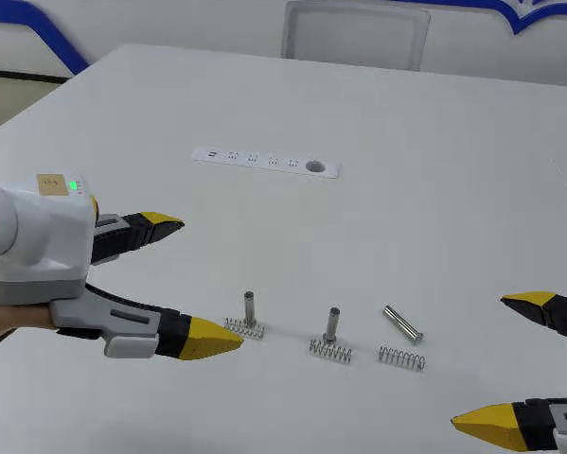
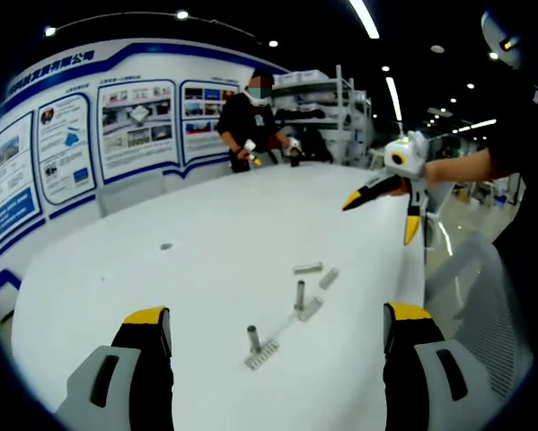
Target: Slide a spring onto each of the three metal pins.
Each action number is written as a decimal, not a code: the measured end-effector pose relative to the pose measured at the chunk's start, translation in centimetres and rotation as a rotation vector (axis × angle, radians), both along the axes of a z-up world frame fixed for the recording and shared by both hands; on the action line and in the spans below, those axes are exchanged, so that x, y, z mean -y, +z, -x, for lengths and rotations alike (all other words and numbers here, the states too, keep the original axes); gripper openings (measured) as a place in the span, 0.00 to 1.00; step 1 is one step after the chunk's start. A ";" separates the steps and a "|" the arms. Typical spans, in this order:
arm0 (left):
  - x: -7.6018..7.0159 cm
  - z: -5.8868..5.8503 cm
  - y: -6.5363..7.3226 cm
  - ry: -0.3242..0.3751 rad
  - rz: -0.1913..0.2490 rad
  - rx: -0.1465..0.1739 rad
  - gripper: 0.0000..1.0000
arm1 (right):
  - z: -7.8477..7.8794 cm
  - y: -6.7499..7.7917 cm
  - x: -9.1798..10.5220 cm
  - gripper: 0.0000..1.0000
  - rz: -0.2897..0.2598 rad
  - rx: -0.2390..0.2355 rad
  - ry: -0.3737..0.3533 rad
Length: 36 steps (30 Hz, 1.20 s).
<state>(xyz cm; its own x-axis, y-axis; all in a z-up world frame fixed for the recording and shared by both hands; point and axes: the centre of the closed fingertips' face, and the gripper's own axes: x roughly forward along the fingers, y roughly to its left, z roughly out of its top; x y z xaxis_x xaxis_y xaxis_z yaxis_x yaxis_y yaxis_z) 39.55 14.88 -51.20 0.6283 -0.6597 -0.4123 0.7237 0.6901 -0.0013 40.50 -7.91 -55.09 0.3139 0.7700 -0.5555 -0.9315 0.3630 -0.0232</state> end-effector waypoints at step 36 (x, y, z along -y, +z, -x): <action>-0.7 0.6 -1.8 0.007 -0.023 -0.038 1.00 | -5.7 -3.0 -3.5 0.55 0.015 -0.052 -0.073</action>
<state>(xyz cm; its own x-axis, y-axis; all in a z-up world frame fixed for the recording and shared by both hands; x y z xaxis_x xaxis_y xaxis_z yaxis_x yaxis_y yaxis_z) 38.91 15.54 -53.01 0.6166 -0.6454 -0.4509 0.7184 0.6955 -0.0131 46.19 -4.36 -58.12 0.3394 0.7377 -0.5837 -0.9026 0.4301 0.0189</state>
